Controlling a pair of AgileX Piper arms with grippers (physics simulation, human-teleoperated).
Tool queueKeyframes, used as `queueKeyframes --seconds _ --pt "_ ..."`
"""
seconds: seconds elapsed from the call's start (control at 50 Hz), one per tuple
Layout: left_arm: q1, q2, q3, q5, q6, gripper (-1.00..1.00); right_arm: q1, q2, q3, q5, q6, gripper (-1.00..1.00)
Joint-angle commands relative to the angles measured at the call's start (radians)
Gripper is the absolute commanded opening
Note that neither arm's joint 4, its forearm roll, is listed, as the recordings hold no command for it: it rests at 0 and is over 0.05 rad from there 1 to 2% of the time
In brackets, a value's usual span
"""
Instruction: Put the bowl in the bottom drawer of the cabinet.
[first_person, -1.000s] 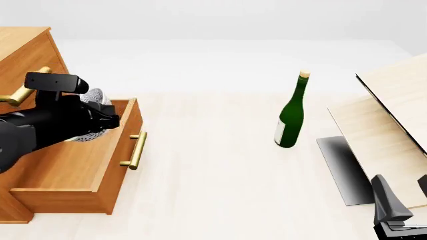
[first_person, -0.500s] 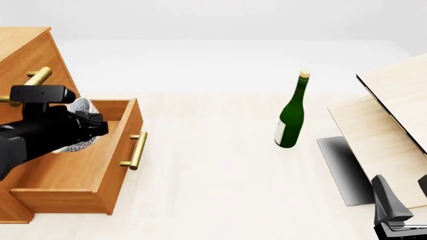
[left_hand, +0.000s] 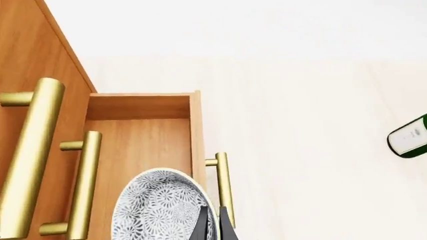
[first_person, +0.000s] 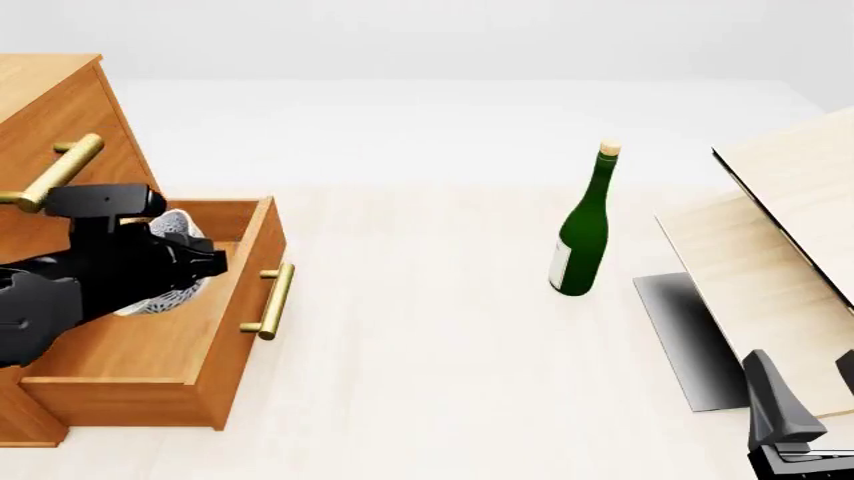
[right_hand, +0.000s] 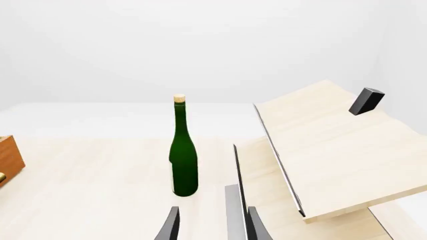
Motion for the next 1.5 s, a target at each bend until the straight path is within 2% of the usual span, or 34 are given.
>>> queueKeyframes --seconds 0.02,0.46,0.56,1.04,1.22,1.5 --pt "-0.006 0.059 -0.002 -0.046 -0.016 -1.0 0.0 0.0 0.0 0.0 0.0 1.0" --pt "0.05 0.087 0.054 -0.101 -0.016 -1.0 0.0 0.0 0.0 0.0 0.0 1.0" --pt "0.076 0.093 0.062 -0.108 0.007 -1.0 0.0 0.0 0.0 0.0 0.0 1.0" --pt "0.129 0.101 0.131 -0.173 0.022 -1.0 0.0 0.0 0.0 0.0 0.0 1.0" --pt "0.159 0.106 0.133 -0.181 0.045 -1.0 0.0 0.0 0.0 0.0 0.0 1.0" --pt "0.159 0.157 0.093 -0.196 0.057 -1.0 0.0 0.0 0.0 0.0 0.0 1.0"
